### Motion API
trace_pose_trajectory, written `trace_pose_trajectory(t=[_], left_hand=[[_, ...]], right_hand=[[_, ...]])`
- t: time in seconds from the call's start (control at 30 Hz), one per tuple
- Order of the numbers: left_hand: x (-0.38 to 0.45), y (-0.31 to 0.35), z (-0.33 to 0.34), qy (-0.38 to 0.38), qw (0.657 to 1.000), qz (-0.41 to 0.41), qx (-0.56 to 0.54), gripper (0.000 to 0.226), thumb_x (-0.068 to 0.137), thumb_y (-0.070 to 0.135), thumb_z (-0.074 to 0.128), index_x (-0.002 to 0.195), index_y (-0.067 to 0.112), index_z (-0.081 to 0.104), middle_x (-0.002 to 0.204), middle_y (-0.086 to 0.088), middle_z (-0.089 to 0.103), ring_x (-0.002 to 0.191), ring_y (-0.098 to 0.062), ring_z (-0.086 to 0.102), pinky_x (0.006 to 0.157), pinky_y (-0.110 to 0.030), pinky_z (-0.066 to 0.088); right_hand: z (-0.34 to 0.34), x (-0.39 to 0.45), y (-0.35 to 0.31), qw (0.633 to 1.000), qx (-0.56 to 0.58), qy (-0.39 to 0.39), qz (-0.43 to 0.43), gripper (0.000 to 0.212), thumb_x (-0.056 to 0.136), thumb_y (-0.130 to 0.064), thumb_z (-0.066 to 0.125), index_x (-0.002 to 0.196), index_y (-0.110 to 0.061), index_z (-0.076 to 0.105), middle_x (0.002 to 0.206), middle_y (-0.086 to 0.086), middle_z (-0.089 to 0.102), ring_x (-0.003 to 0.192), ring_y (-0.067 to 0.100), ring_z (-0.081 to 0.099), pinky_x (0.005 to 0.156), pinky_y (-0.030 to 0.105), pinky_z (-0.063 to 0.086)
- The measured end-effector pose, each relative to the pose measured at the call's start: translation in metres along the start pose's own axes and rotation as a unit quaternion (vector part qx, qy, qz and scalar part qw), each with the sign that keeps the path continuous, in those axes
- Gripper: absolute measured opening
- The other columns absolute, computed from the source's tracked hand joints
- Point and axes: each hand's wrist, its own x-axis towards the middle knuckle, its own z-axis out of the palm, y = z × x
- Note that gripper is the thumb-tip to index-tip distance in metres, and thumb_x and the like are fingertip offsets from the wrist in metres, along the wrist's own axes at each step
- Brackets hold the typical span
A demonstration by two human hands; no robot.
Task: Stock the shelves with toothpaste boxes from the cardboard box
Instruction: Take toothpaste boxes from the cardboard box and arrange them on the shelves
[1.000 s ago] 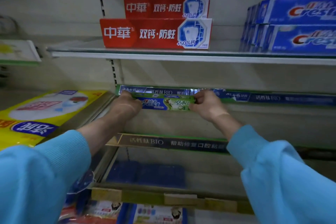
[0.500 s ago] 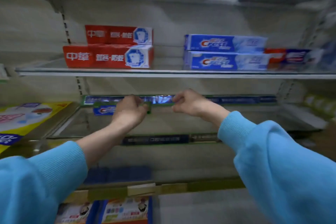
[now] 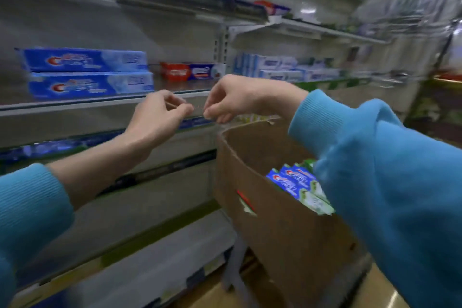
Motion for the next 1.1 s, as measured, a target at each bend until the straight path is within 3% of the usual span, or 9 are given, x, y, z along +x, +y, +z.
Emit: trace_pose_trajectory(t=[0.1, 0.27, 0.43, 0.6, 0.77, 0.93, 1.03, 1.1], left_hand=[[0.002, 0.031, 0.040, -0.028, 0.999, 0.025, -0.009, 0.020, 0.090, 0.039, 0.070, 0.104, 0.024, 0.070, 0.097, 0.003, 0.072, 0.096, -0.017, 0.067, 0.089, -0.043, 0.057], [-0.002, 0.075, 0.096, -0.088, 0.994, 0.056, -0.025, 0.025, 0.092, 0.040, 0.068, 0.111, 0.024, 0.067, 0.102, 0.002, 0.069, 0.098, -0.015, 0.066, 0.083, -0.039, 0.057], [-0.008, 0.098, 0.134, -0.140, 0.987, 0.070, -0.018, 0.028, 0.089, 0.041, 0.069, 0.110, 0.024, 0.067, 0.102, 0.001, 0.070, 0.097, -0.017, 0.067, 0.091, -0.046, 0.057], [0.000, 0.097, 0.149, -0.181, 0.981, 0.068, -0.011, 0.026, 0.086, 0.045, 0.071, 0.105, 0.028, 0.068, 0.101, 0.002, 0.070, 0.099, -0.018, 0.066, 0.093, -0.045, 0.056], [0.032, 0.093, 0.177, -0.252, 0.966, 0.035, -0.035, 0.022, 0.085, 0.039, 0.074, 0.095, 0.019, 0.071, 0.094, -0.008, 0.072, 0.082, -0.021, 0.064, 0.081, -0.042, 0.057], [0.063, 0.096, 0.214, -0.343, 0.939, -0.020, -0.030, 0.039, 0.087, 0.036, 0.073, 0.111, 0.007, 0.066, 0.087, -0.008, 0.063, 0.073, -0.023, 0.060, 0.063, -0.032, 0.049], [0.071, 0.090, 0.232, -0.408, 0.910, -0.079, 0.004, 0.046, 0.074, 0.040, 0.074, 0.106, 0.009, 0.068, 0.092, -0.014, 0.073, 0.079, -0.031, 0.073, 0.070, -0.039, 0.060], [0.076, 0.083, 0.240, -0.449, 0.883, -0.132, 0.003, 0.058, 0.066, 0.042, 0.069, 0.111, 0.005, 0.068, 0.092, -0.017, 0.074, 0.079, -0.036, 0.074, 0.072, -0.050, 0.062]], right_hand=[[-0.026, -0.034, 0.046, 0.999, 0.008, 0.018, 0.044, 0.025, 0.092, -0.018, 0.069, 0.109, 0.000, 0.071, 0.099, 0.013, 0.074, 0.087, 0.017, 0.072, 0.077, 0.022, 0.060], [-0.043, -0.073, 0.108, 0.994, 0.024, 0.029, 0.102, 0.027, 0.092, -0.017, 0.068, 0.111, 0.002, 0.068, 0.101, 0.013, 0.073, 0.082, 0.014, 0.070, 0.072, 0.017, 0.058], [-0.040, -0.088, 0.143, 0.990, 0.032, 0.026, 0.132, 0.028, 0.092, -0.022, 0.068, 0.111, -0.001, 0.069, 0.105, 0.013, 0.074, 0.095, 0.022, 0.073, 0.088, 0.032, 0.059], [-0.037, -0.088, 0.157, 0.986, 0.049, 0.014, 0.157, 0.028, 0.094, -0.021, 0.065, 0.113, 0.001, 0.068, 0.106, 0.015, 0.073, 0.098, 0.025, 0.072, 0.092, 0.037, 0.058], [-0.025, -0.074, 0.178, 0.975, 0.051, -0.006, 0.215, 0.026, 0.093, -0.020, 0.066, 0.110, -0.001, 0.068, 0.102, 0.016, 0.074, 0.097, 0.029, 0.073, 0.092, 0.045, 0.058], [-0.019, -0.063, 0.197, 0.950, 0.093, -0.020, 0.298, 0.024, 0.093, -0.015, 0.066, 0.110, 0.003, 0.067, 0.100, 0.015, 0.072, 0.097, 0.030, 0.072, 0.089, 0.038, 0.059], [-0.019, -0.062, 0.208, 0.929, 0.130, -0.042, 0.344, 0.025, 0.094, -0.016, 0.067, 0.110, 0.004, 0.067, 0.104, 0.018, 0.071, 0.092, 0.025, 0.070, 0.086, 0.031, 0.059], [-0.017, -0.060, 0.212, 0.911, 0.166, -0.049, 0.374, 0.026, 0.093, -0.015, 0.067, 0.109, 0.005, 0.066, 0.105, 0.020, 0.070, 0.091, 0.024, 0.068, 0.090, 0.035, 0.058]])
